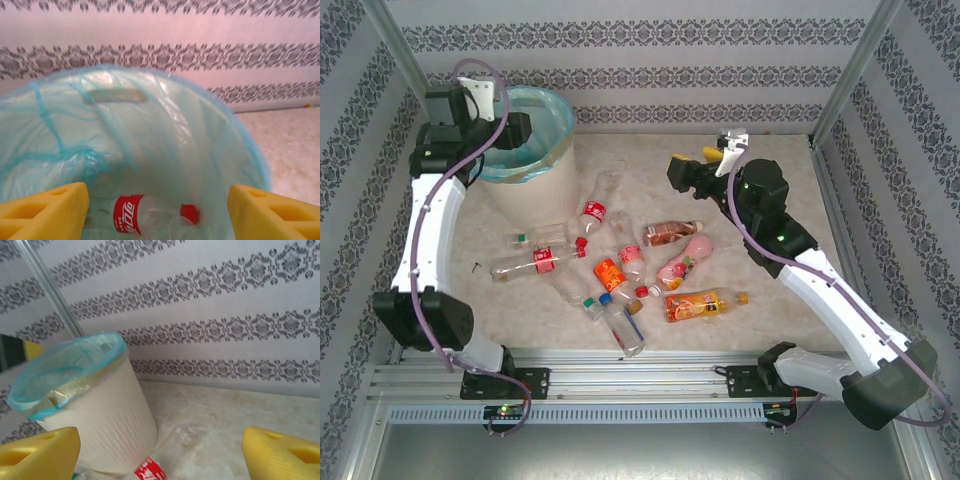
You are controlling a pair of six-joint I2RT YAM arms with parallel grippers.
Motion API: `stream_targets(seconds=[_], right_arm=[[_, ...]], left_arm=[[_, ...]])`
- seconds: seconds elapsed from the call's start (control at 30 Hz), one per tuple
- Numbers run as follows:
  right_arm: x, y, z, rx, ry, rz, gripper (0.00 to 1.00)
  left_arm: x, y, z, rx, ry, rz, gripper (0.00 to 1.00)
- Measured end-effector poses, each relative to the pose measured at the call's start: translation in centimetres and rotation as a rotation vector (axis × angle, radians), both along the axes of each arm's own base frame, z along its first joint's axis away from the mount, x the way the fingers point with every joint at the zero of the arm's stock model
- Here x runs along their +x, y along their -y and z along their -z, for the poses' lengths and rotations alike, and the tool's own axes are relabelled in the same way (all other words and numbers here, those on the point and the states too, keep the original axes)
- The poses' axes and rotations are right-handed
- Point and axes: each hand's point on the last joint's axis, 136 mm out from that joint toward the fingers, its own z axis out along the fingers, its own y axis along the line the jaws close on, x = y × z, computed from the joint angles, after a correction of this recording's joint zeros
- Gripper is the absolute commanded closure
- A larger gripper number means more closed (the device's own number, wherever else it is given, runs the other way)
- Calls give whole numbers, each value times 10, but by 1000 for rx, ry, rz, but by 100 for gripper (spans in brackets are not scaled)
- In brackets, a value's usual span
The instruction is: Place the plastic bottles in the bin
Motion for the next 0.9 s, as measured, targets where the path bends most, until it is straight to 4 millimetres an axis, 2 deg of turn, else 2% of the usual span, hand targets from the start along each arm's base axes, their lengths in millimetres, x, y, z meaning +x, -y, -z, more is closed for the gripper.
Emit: stream_targets(seconds=[0.07, 0.2, 0.3, 0.37, 0.53, 0.7, 0.9], right_arm=[[3, 1, 15, -37, -56, 11, 17], [5, 3, 58, -125, -202, 30, 17], [4, 9, 84, -171, -293, 52, 17], [4, 14, 96, -180, -344, 70, 18], [14, 20, 140, -245, -500, 93, 21], [22, 19, 180, -311, -644, 92, 23], [14, 45, 216, -270, -810, 213, 22]], left_arm=[[-14, 9, -20, 10, 42, 13, 26], [-42, 45, -57, 40, 134, 91, 26], [-58, 76, -66, 75, 160, 160, 26], [-65, 97, -65, 99, 162, 213, 26], [-77, 144, -43, 146, 125, 361, 26], [-88, 179, 0, 210, 45, 487, 26], [-98, 204, 50, 270, -52, 585, 25]])
